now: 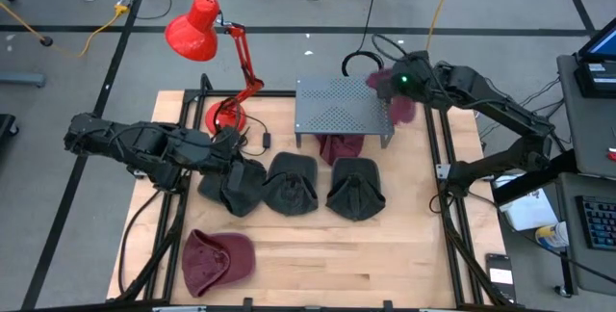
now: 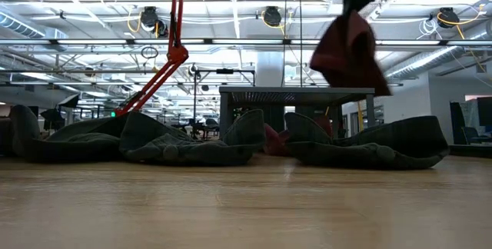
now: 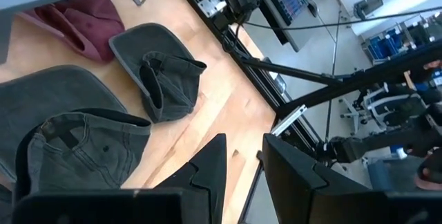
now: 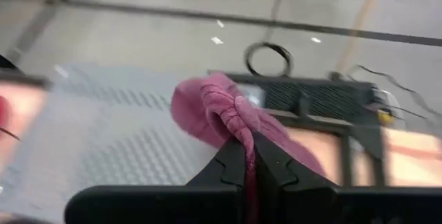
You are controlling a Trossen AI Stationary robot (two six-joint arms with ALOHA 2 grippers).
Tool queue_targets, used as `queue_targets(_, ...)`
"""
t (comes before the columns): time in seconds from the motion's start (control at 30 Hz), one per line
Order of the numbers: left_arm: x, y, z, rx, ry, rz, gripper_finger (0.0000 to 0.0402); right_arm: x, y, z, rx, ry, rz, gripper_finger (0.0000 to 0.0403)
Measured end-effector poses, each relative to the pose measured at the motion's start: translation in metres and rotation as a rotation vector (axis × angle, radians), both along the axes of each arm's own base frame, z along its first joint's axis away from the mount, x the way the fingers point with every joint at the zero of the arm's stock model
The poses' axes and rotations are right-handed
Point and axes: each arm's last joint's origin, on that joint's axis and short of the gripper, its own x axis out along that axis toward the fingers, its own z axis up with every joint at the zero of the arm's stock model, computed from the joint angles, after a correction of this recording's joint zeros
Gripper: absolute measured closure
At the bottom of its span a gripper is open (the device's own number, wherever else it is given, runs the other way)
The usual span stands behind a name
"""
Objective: Pick & Place hat
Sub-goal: Put the bottom right cap on the shelf
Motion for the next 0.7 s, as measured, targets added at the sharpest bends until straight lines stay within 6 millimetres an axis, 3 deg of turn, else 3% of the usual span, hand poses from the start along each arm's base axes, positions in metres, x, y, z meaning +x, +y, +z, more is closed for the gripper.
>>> queue_targets(0.13,0.0,-0.001,0.0,0.011,0.002,-0.038,0.0304,0.018,-0.007,-0.003,0.008,-0.091,-0.001,0.0403)
queue_targets(0.47,0.0,-0.003,0.0,-0.022,0.01,-0.104,0.0304,0.065,-0.023,-0.037,0.121,-0.152,-0.044,0.0403)
queue_targets(0.7,-0.001,-0.004,0.0,-0.018,0.01,-0.11,0.0304,0.081,-0.028,-0.05,0.206,-0.276,-0.087,0.0403)
